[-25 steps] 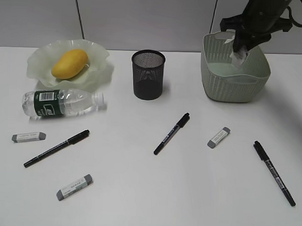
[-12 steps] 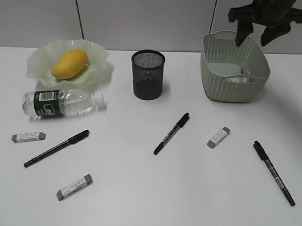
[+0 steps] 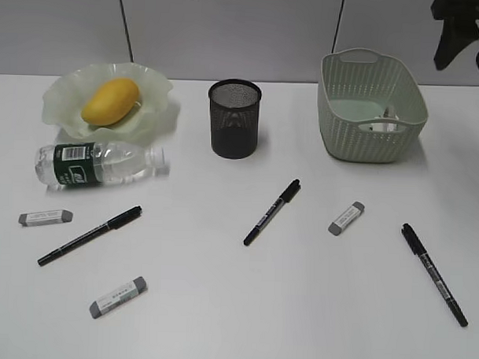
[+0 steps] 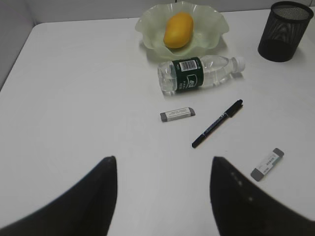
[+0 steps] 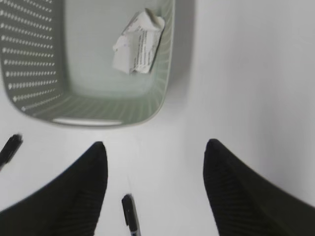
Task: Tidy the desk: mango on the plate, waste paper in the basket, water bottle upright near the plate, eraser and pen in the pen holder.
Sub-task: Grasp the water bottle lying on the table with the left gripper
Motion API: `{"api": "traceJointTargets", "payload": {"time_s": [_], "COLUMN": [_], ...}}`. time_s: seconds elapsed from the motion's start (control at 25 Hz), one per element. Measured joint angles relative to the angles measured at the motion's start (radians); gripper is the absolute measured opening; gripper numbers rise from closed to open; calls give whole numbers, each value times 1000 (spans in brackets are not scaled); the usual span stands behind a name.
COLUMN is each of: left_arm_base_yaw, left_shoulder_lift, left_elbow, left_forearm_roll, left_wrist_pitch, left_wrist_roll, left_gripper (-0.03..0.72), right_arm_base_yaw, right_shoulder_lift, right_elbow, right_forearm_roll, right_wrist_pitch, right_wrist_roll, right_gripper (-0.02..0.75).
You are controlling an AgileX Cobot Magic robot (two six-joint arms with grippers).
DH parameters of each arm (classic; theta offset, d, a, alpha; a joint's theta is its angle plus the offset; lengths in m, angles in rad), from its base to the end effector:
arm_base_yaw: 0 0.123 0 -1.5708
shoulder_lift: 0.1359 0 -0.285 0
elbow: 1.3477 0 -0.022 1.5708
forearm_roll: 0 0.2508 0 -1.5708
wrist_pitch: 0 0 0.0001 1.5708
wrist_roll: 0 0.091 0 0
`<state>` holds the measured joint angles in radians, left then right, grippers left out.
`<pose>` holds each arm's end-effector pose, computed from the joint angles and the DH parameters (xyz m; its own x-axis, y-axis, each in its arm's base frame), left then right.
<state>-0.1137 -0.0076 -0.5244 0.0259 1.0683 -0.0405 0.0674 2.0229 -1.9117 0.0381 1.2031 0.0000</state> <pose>-0.0090 0.0031 0.2834 -0.4337 0.0213 -0.9008 0.0810 0.9966 -0.0154 0.4387 0.0329 0.2905 -0.9403 -0.0497 -0.3367 -0.0664 0.9971 0.0381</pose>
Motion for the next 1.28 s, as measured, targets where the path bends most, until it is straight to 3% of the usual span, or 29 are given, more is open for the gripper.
{"api": "traceJointTargets", "payload": {"time_s": [0.28, 0.64, 1.28], "left_arm_base_yaw": [0, 0, 0], "left_shoulder_lift": [0, 0, 0], "left_elbow": [0, 0, 0], "left_forearm_roll": [-1, -2, -2], "left_wrist_pitch": [0, 0, 0], "left_wrist_roll": [0, 0, 0], "left_gripper": [454, 454, 454], "right_arm_base_yaw": [10, 10, 10], "right_shoulder_lift": [-370, -1017, -1810], "right_elbow": [384, 846, 1235], "right_forearm_roll": [48, 53, 18], "right_wrist_pitch": [0, 8, -22], "right_wrist_roll": [-28, -25, -25], "right_gripper": [485, 483, 480]}}
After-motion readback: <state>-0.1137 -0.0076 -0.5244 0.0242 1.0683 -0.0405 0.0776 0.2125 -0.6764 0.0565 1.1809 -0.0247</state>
